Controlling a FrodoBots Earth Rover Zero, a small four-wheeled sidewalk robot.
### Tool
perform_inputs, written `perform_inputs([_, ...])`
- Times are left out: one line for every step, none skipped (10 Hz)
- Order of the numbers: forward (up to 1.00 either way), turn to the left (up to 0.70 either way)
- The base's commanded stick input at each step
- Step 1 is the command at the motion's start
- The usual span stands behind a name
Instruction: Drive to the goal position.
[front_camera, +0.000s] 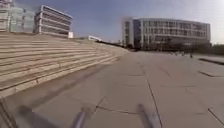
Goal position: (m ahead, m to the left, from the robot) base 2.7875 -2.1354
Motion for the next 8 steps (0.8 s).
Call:
perform_inputs([0.7, 0.0])
perform_inputs([0.7, 0.0])
perform_inputs([0.7, 0.0])
perform_inputs([0.7, 0.0])
perform_inputs([0.7, 0.0])
perform_inputs([0.7, 0.0])
perform_inputs([0.7, 0.0])
perform_inputs([0.7, -0.07])
